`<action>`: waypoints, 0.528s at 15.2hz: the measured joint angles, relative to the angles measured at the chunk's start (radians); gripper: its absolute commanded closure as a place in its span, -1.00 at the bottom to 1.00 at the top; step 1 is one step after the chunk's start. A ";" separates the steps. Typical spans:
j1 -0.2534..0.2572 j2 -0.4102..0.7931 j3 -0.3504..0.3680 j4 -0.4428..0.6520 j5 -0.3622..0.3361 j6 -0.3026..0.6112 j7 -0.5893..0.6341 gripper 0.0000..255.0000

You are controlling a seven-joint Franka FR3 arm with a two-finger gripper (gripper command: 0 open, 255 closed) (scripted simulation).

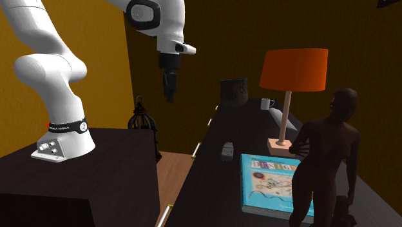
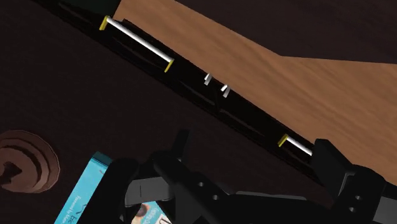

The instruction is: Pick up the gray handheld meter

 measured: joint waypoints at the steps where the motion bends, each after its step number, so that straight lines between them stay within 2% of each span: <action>1: 0.005 0.038 -0.003 0.009 0.002 0.034 -0.026 -1.00; 8: 0.043 0.308 0.007 0.126 0.040 0.216 -0.189 -1.00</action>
